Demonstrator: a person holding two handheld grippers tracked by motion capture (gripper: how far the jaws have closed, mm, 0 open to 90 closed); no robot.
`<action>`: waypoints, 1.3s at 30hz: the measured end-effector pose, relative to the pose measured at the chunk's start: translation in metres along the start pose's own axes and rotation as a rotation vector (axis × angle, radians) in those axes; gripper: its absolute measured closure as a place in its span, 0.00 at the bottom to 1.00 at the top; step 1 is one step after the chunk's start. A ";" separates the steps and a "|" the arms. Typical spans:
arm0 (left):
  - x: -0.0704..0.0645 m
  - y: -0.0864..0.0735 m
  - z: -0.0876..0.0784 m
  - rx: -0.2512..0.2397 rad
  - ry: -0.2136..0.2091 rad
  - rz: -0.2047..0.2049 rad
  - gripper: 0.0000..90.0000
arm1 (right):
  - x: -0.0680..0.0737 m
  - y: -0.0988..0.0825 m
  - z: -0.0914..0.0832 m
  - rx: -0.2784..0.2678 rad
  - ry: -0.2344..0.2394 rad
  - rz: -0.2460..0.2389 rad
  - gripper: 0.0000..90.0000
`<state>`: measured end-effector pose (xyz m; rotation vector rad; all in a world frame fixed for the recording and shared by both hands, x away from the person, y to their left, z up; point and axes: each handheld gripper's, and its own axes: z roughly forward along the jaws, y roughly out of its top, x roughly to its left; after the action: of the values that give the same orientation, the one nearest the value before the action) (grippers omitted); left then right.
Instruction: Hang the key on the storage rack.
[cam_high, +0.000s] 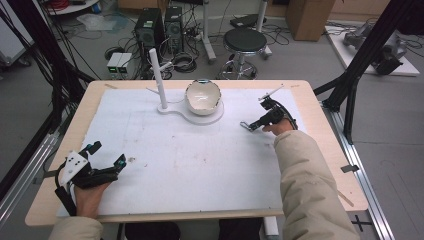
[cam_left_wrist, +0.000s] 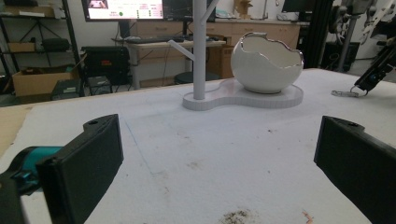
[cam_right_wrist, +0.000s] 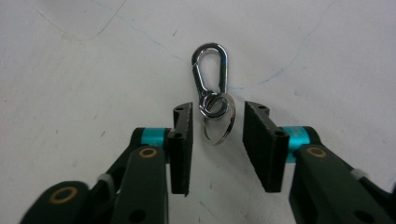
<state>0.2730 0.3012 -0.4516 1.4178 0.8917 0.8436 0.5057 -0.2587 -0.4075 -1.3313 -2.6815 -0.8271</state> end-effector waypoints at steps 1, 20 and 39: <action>0.000 0.000 0.000 -0.001 0.000 -0.001 0.02 | 0.000 0.000 0.000 0.000 0.000 0.000 0.77; 0.000 0.000 0.000 -0.001 0.000 -0.005 0.02 | 0.008 0.003 -0.001 0.007 0.005 -0.022 0.99; 0.010 0.029 0.018 0.118 -0.140 -0.117 0.02 | 0.034 0.001 -0.039 -0.149 0.100 -0.132 0.99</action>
<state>0.2944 0.3017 -0.4236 1.4925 0.9193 0.6041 0.4770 -0.2519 -0.3649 -1.1144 -2.6991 -1.0950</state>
